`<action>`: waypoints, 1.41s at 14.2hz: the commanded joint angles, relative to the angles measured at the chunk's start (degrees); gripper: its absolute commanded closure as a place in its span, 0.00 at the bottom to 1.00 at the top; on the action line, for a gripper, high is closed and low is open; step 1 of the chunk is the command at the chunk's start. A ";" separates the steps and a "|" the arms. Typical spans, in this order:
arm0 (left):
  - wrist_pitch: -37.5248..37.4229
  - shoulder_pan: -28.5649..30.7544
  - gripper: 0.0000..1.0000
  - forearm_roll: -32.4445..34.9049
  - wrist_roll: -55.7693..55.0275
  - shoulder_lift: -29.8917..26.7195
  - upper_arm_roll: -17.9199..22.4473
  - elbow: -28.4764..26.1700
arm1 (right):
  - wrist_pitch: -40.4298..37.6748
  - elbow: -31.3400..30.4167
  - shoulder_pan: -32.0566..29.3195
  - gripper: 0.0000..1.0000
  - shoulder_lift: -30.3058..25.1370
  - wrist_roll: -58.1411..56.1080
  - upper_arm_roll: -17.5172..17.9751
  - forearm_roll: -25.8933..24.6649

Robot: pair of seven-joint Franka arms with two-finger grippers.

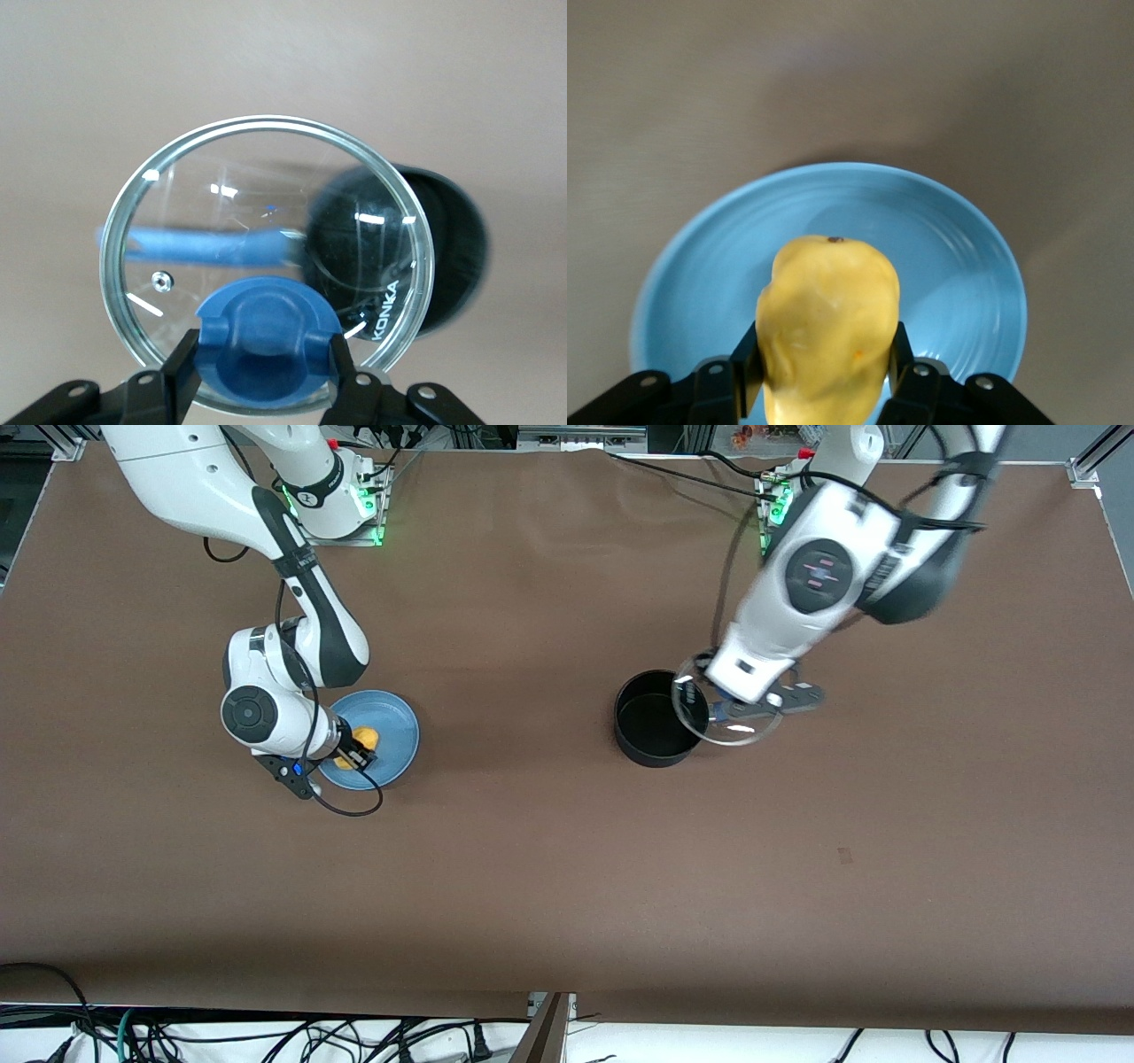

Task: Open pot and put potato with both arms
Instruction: 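Lift the lid away with the left gripper while the right carries the potato, then lower the potato into the saucepan with the right gripper while the left sets the lid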

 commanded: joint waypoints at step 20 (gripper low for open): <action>15.22 27.71 0.21 21.74 34.64 15.82 -0.02 -5.80 | 16.18 32.07 30.45 0.76 16.29 14.46 7.82 3.51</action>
